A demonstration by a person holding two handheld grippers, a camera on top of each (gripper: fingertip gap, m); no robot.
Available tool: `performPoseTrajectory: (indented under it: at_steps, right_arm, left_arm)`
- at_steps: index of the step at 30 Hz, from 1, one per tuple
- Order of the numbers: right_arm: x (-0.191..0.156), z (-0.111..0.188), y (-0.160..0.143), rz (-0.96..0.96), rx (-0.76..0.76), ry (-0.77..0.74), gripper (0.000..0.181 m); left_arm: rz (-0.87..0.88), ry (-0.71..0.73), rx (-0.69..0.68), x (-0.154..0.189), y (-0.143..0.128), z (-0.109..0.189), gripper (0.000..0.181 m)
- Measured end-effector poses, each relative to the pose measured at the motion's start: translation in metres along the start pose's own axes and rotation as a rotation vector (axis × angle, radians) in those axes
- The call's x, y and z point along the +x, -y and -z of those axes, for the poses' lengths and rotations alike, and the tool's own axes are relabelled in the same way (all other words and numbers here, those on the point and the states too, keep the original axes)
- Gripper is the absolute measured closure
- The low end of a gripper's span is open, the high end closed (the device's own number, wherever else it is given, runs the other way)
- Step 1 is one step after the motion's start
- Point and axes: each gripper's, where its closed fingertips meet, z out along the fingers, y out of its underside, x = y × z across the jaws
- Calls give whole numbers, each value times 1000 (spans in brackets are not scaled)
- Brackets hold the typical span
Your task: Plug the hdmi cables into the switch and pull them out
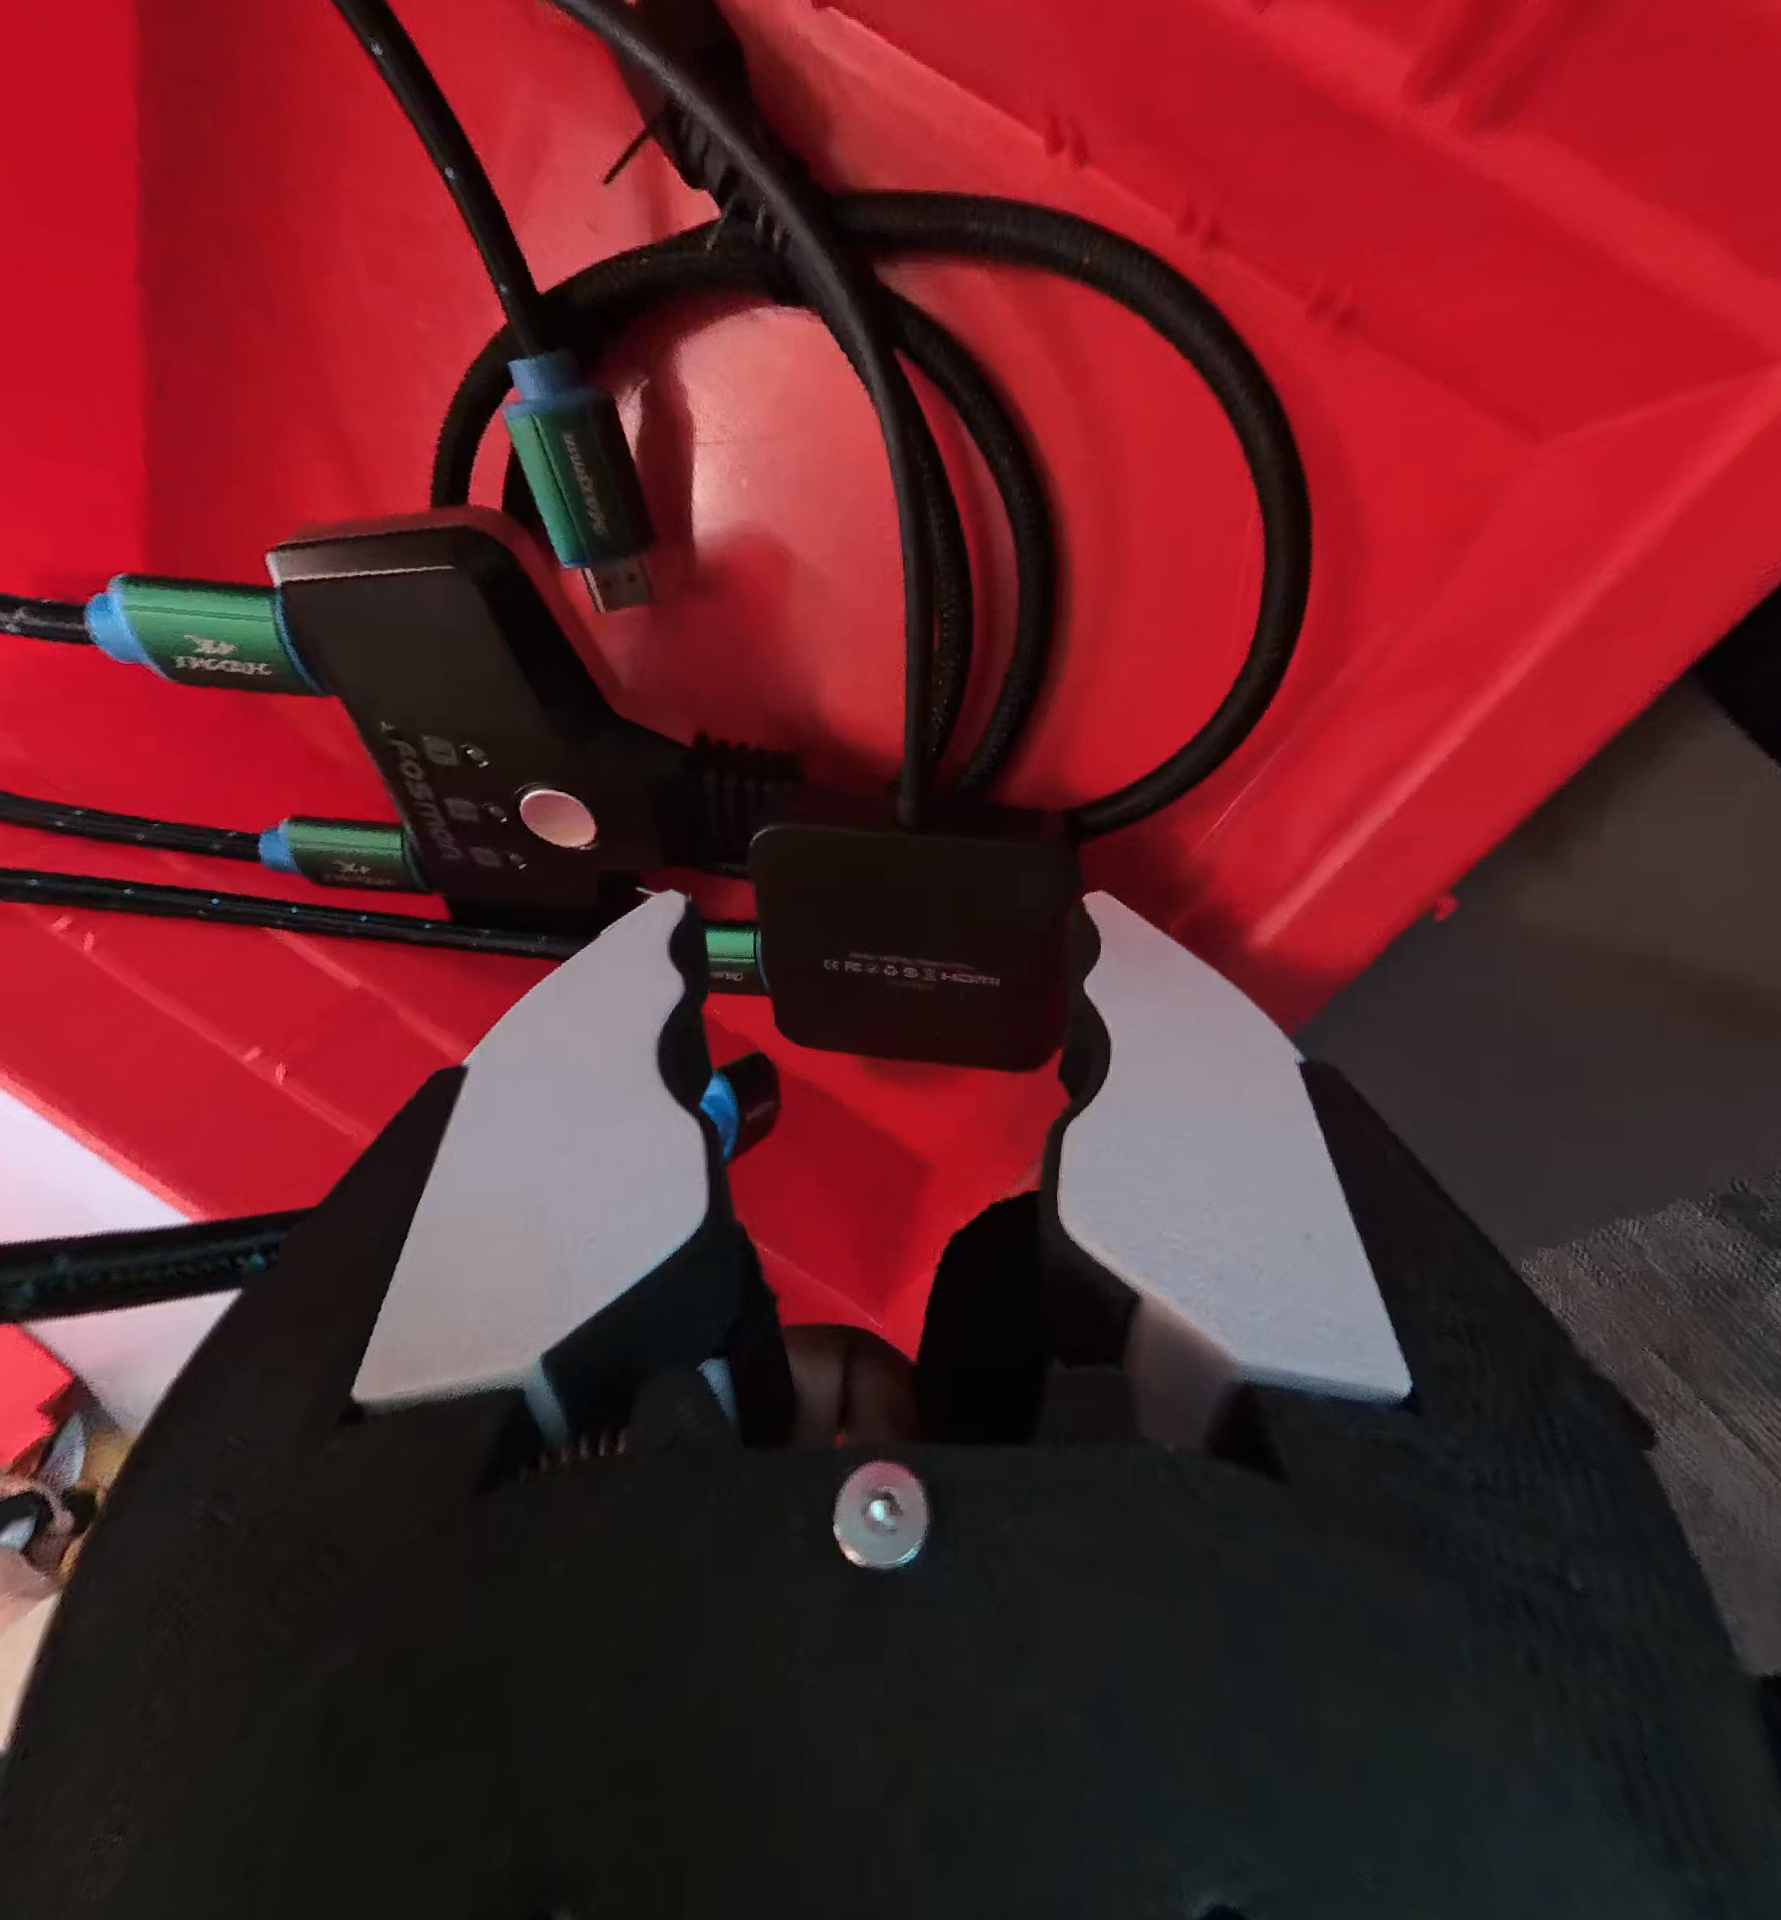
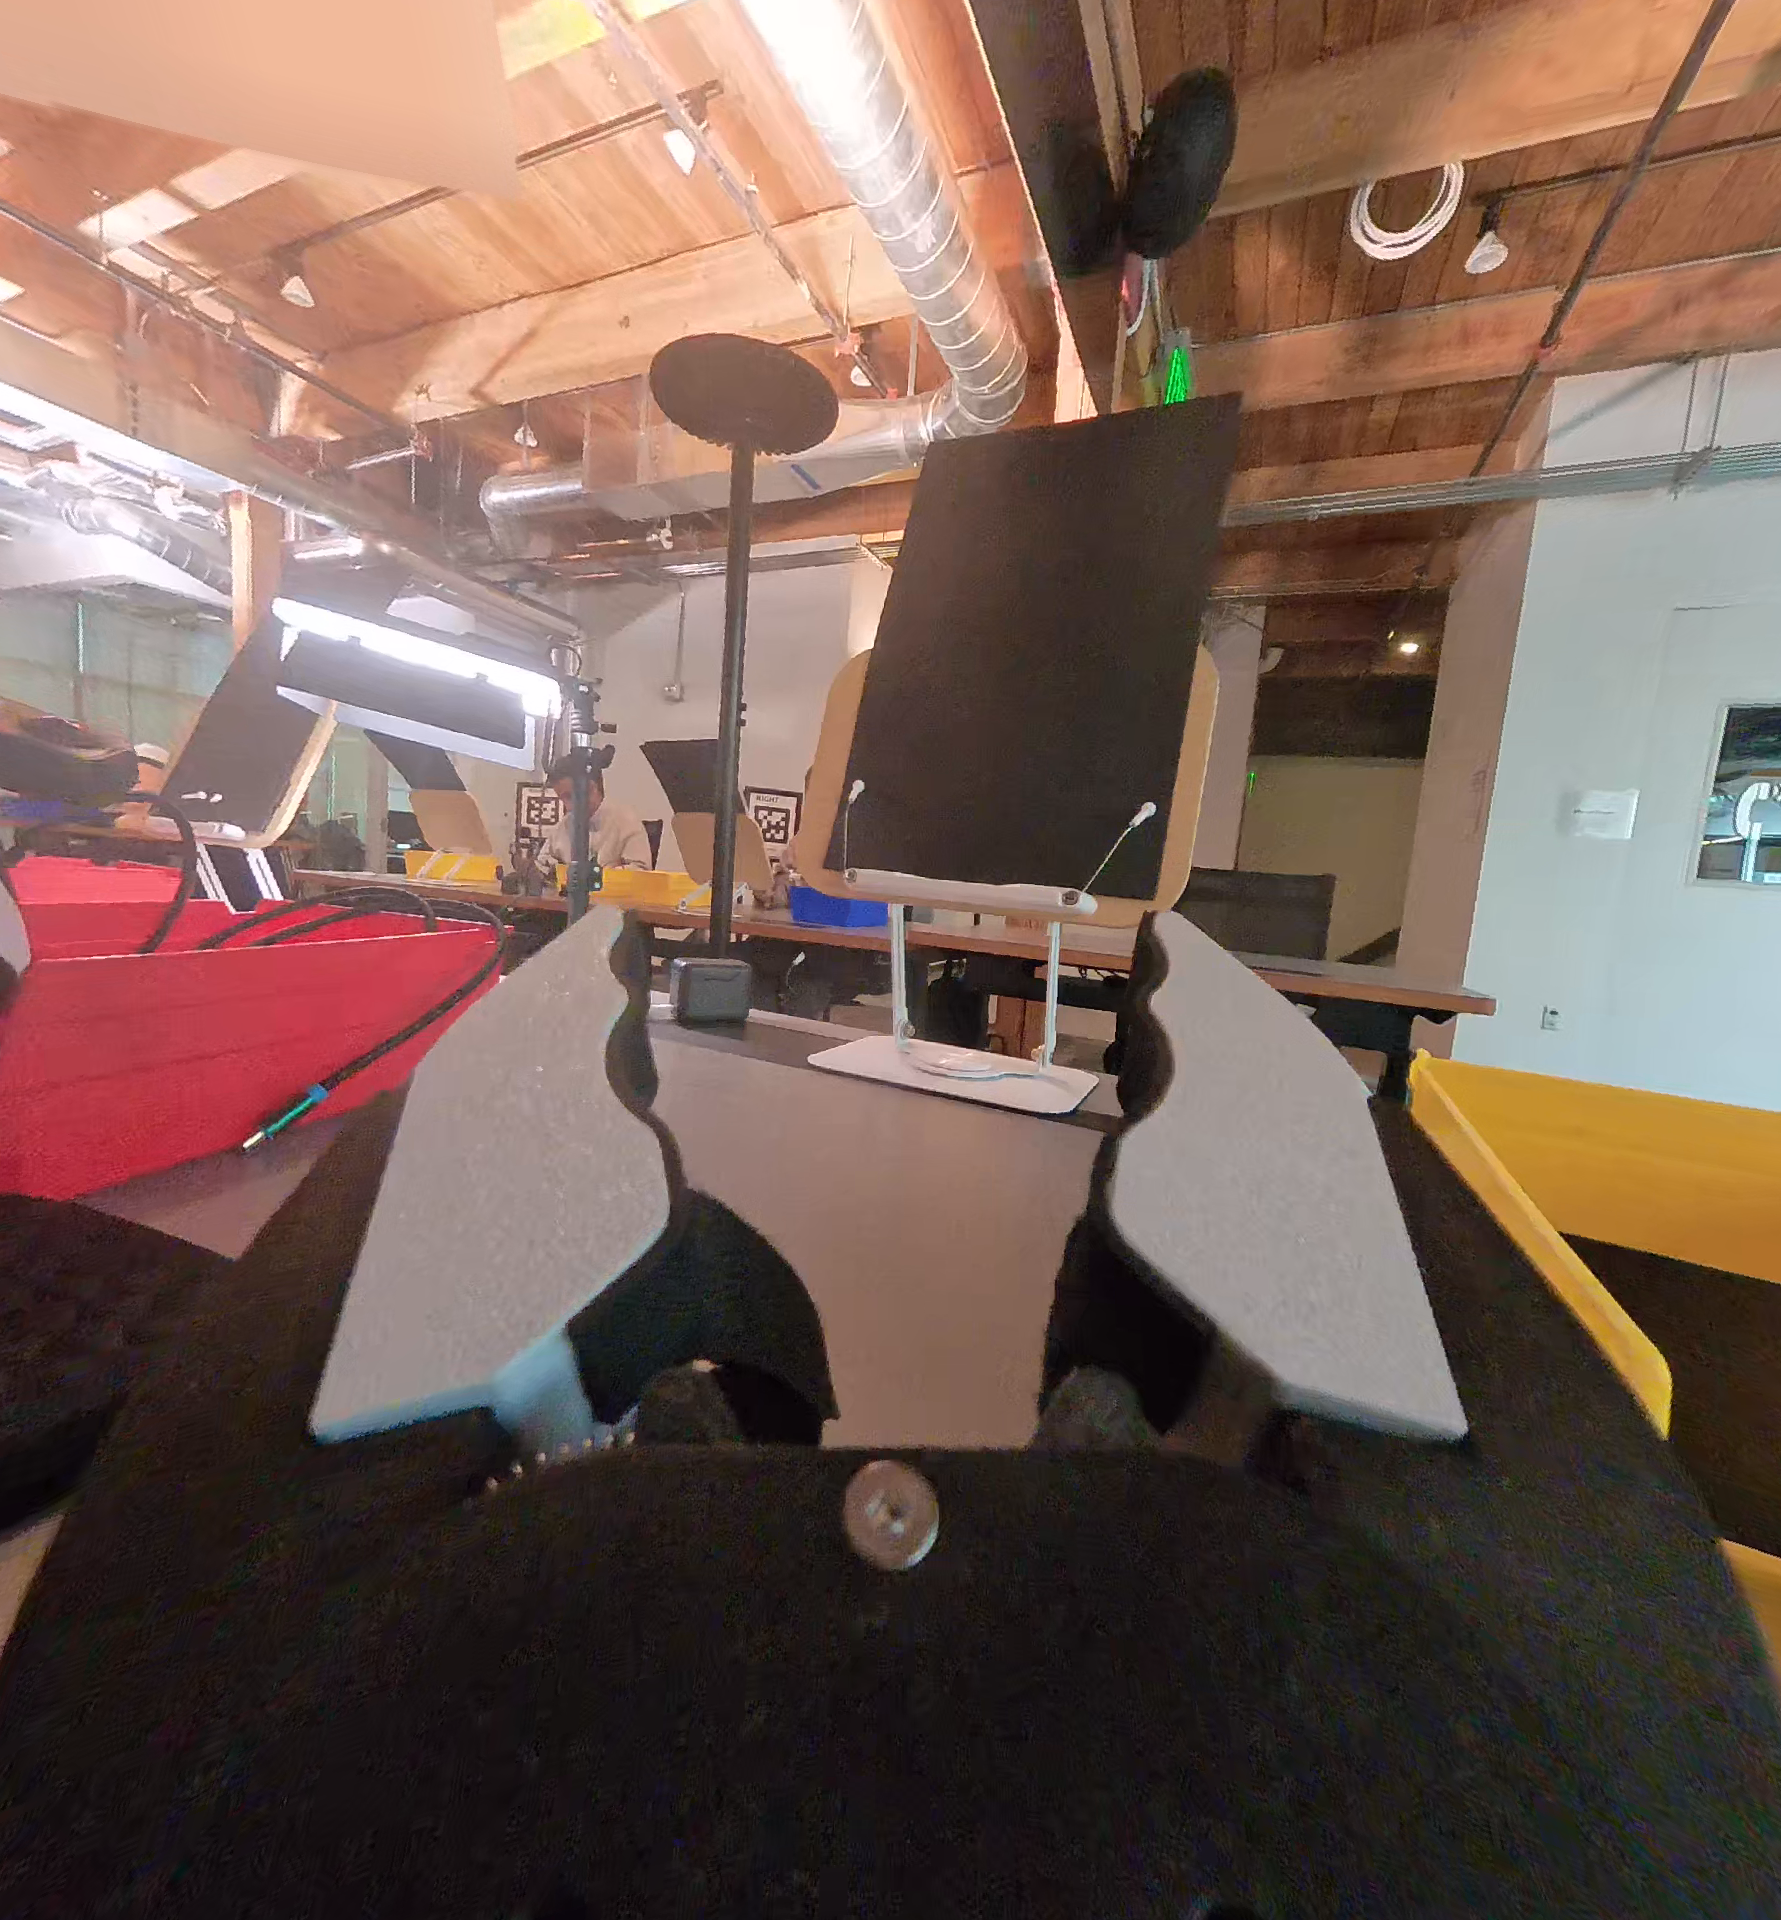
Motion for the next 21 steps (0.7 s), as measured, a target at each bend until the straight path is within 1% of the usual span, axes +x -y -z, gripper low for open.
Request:
performPoseTrajectory:
  at_steps: [3, 6, 10, 13, 16, 17, 18, 21]
  right_arm:
    - [-1, 0, 1, 8, 3, 4, 93]
    - [-1, 1, 3, 2, 11, 4, 94]
    - [-3, 2, 4, -8, 17, 5, 97]
    - [-2, 2, 4, -7, 11, 8, 99]
    - [-3, 0, 1, -1, 0, 12, 100]
    - [-4, -1, 0, 1, -5, 16, 100]
    - [-4, -2, 0, 3, -9, 20, 100]
    - [-6, -1, 0, 10, -7, 24, 101]
  left_arm:
    - [-33, -64, 10, 5, 1, -3, 124]
    - [-45, -88, 29, 6, 1, -5, 127]
    - [-36, -83, 54, 3, 0, -8, 121]
    - [-60, -74, 94, -1, 1, -8, 114]
    - [-53, -107, 109, 0, 1, -10, 112]
    - [-54, -131, 107, 2, 0, -11, 113]
    - [-63, -153, 106, 5, 1, -11, 120]
    - [-92, -166, 93, 6, 2, -13, 120]
